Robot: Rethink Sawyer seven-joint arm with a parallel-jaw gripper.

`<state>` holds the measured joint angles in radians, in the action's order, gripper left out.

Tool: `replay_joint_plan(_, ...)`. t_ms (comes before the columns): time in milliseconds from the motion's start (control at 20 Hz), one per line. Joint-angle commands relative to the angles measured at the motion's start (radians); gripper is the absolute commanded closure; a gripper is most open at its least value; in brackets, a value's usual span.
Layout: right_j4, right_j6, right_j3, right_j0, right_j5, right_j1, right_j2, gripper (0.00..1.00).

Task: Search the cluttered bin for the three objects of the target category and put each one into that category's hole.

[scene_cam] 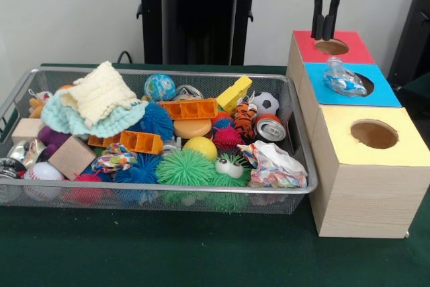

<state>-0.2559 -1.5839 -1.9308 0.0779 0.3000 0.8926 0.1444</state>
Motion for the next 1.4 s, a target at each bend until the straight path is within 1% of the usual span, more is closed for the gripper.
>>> replay_joint_plan(50, 0.03, -0.126, 0.048, -0.018, 0.115, -0.02, -0.039, 1.0)
replay_joint_plan(550, 0.03, -0.13, 0.058, -0.014, 0.106, -0.035, -0.042, 1.0)
replay_joint_plan(1400, 0.013, -0.161, 0.063, -0.011, 0.001, -0.101, -0.069, 1.0)
